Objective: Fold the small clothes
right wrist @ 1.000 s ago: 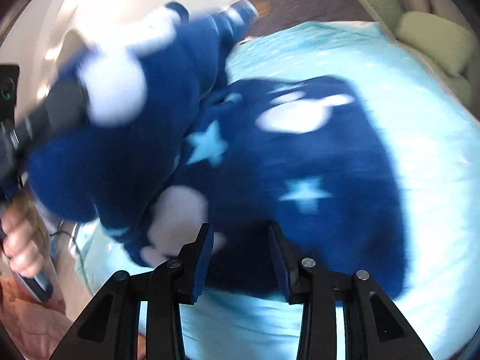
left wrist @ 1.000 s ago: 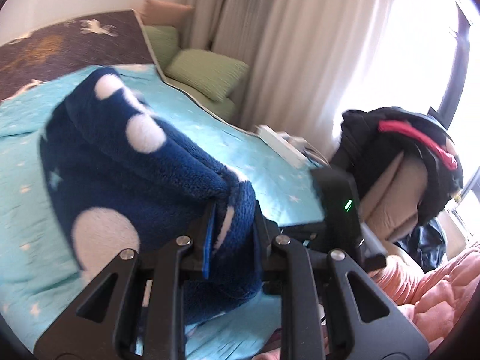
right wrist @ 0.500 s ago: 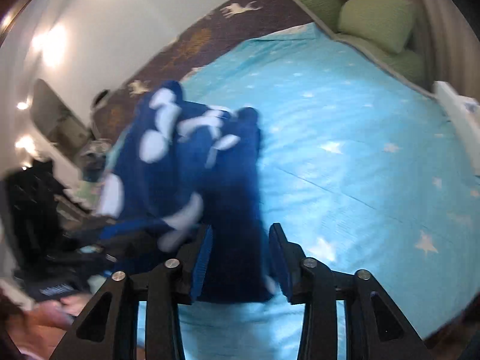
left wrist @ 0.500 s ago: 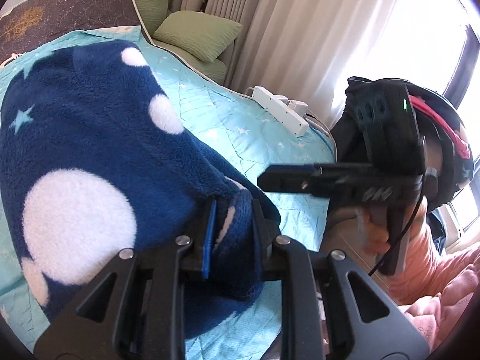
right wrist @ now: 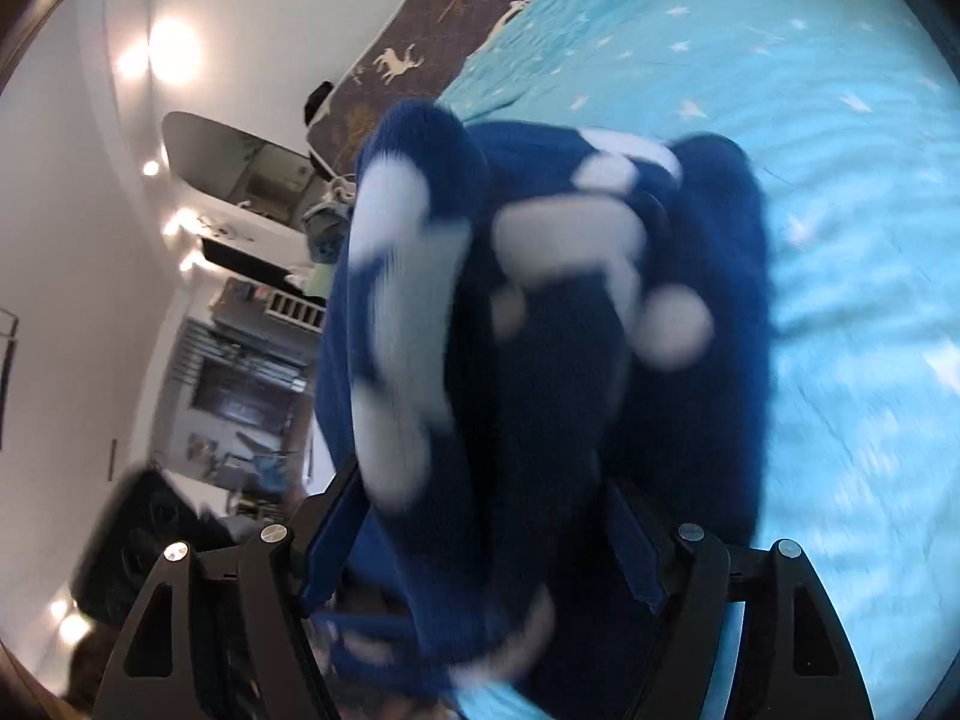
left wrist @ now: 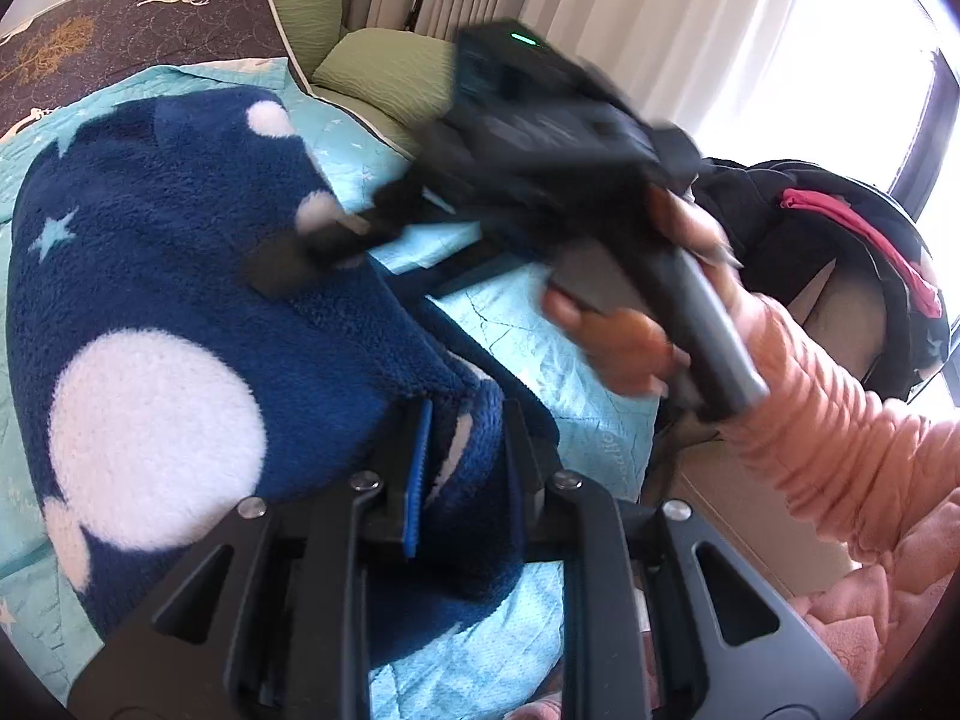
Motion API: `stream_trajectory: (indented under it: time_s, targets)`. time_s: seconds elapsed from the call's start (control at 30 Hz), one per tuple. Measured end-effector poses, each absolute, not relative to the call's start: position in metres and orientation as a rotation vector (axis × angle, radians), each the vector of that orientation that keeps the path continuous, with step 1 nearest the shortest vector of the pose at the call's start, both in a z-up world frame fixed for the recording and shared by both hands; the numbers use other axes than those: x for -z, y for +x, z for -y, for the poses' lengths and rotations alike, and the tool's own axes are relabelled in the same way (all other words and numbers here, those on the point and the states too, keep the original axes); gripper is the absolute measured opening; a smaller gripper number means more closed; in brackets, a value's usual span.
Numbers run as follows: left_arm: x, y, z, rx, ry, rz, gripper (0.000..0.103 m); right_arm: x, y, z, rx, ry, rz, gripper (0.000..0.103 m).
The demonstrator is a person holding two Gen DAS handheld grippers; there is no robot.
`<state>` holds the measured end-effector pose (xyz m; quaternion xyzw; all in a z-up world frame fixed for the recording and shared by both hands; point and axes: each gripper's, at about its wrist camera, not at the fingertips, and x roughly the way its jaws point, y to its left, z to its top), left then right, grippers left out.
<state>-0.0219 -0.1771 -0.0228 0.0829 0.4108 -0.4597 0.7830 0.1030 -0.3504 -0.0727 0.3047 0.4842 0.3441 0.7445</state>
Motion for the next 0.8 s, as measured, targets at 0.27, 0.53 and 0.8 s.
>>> stream_trajectory:
  time_s: [0.27, 0.53, 0.8]
  targets:
    - [0.003, -0.015, 0.191, 1.009, 0.169, -0.843, 0.023, 0.017, 0.13, 0.33, -0.65, 0.494, -0.941, 0.03]
    - [0.017, -0.01, 0.253, 1.105, 0.222, -0.847, 0.024, -0.013, 0.122, 0.358, -0.487, 0.294, -0.932, 0.033]
    - [0.043, -0.024, 0.263, 1.118, 0.331, -0.887, 0.029, 0.07, 0.117, 0.407, -0.438, 0.546, -1.013, 0.047]
